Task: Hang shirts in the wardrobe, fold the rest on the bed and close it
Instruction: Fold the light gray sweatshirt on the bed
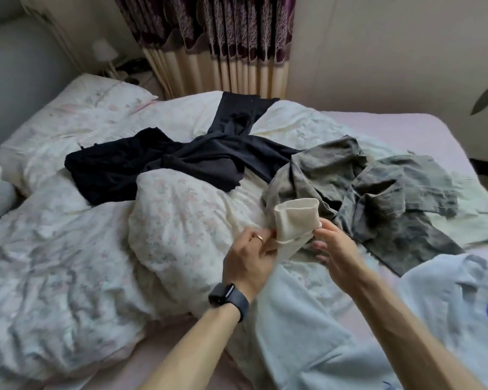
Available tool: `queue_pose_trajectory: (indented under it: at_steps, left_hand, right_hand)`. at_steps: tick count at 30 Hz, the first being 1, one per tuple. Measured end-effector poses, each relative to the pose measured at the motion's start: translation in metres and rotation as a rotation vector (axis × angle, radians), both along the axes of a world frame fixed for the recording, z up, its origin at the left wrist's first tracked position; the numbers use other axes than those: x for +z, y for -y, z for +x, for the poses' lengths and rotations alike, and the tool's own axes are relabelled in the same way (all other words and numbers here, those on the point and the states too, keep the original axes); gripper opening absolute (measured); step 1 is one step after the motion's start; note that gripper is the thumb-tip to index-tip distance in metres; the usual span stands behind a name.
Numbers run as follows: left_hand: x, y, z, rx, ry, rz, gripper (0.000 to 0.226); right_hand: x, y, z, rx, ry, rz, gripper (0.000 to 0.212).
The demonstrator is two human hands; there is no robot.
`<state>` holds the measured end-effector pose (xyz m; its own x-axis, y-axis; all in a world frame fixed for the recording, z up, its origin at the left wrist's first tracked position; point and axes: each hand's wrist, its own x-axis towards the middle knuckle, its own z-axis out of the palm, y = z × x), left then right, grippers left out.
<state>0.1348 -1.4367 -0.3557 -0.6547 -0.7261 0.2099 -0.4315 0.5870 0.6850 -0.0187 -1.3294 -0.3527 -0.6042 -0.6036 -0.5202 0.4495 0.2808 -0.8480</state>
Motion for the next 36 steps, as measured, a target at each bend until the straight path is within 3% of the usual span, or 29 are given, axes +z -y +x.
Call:
queue_pose_trajectory:
  at_steps: [1, 2, 4, 5, 8, 10, 13, 16, 18, 22, 25, 30, 33, 36]
  left_hand:
    - [-0.002, -0.018, 0.000, -0.101, -0.013, -0.107, 0.033]
    - [-0.001, -0.053, 0.000, -0.216, -0.027, -0.172, 0.035]
    - [-0.007, -0.103, 0.005, -0.369, -0.033, -0.276, 0.033]
    - [-0.012, -0.131, 0.009, -0.451, -0.031, -0.313, 0.030]
    - [-0.033, -0.211, 0.031, -0.729, 0.096, -0.345, 0.030]
    - [-0.049, -0.255, 0.048, -0.907, 0.225, -0.305, 0.034]
    - [-0.074, -0.311, 0.059, -1.054, 0.449, -0.311, 0.044]
    - [-0.101, -0.334, 0.072, -0.992, 0.744, -0.282, 0.083]
    - [-0.116, -0.340, 0.078, -0.982, 0.954, -0.278, 0.095]
    - [-0.131, -0.335, 0.090, -0.809, 1.167, -0.304, 0.087]
    - [-0.133, -0.326, 0.100, -0.710, 1.270, -0.241, 0.076]
    - [-0.129, -0.310, 0.107, -0.499, 1.145, -0.173, 0.068]
    - [-0.127, -0.291, 0.097, -0.286, 0.939, -0.154, 0.072]
    - [-0.129, -0.262, 0.084, -0.132, 0.818, 0.006, 0.082]
  right_hand:
    - [-0.002, -0.024, 0.003, -0.028, 0.183, -0.041, 0.024]
    - [-0.001, -0.069, 0.006, -0.092, 0.346, -0.053, 0.038]
    - [-0.009, -0.133, 0.011, -0.181, 0.529, -0.077, 0.071]
    - [-0.010, -0.167, 0.016, -0.229, 0.579, -0.079, 0.073]
    - [-0.015, -0.259, 0.044, -0.254, 0.387, 0.192, 0.037]
    - [-0.028, -0.313, 0.066, -0.315, 0.235, 0.390, 0.048]
    - [-0.054, -0.390, 0.097, -0.395, 0.234, 0.514, 0.052]
    - [-0.086, -0.458, 0.131, -0.449, 0.207, 0.662, 0.050]
    - [-0.101, -0.496, 0.151, -0.436, 0.128, 0.758, 0.046]
    - [-0.120, -0.538, 0.182, -0.355, 0.025, 0.850, 0.029]
    - [-0.127, -0.543, 0.197, -0.143, -0.178, 1.002, 0.040]
    - [-0.117, -0.505, 0.196, 0.031, -0.565, 1.126, 0.070]
    - [-0.113, -0.453, 0.170, 0.057, -0.643, 0.943, 0.068]
    - [-0.111, -0.377, 0.131, 0.062, -0.654, 0.749, 0.065]
